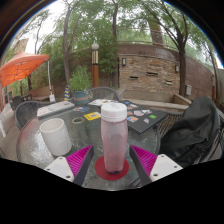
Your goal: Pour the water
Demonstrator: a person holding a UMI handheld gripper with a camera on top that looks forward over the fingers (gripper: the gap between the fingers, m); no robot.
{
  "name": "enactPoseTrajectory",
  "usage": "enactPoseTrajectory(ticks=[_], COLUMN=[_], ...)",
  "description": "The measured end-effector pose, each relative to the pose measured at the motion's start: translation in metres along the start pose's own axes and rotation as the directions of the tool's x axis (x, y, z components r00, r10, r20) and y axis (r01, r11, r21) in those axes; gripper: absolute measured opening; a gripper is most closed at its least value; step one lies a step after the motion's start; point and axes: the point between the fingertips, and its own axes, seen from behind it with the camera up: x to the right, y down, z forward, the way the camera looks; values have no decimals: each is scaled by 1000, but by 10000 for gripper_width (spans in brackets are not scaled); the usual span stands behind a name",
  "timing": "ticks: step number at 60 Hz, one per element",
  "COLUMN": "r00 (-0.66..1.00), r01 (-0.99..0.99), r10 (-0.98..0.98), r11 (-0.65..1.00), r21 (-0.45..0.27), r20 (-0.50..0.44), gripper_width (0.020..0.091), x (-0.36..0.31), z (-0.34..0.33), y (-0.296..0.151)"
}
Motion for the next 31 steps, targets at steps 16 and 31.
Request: enactPoseTrajectory(ticks=[16,31], r00=[986,957], r01=[-81,-122], r10=[73,85], r11=[995,985], r21=[-51,-122], r20=[-147,-276], gripper_width=[829,827], x=[-30,-108], z=[-90,-200], y=[0,-19])
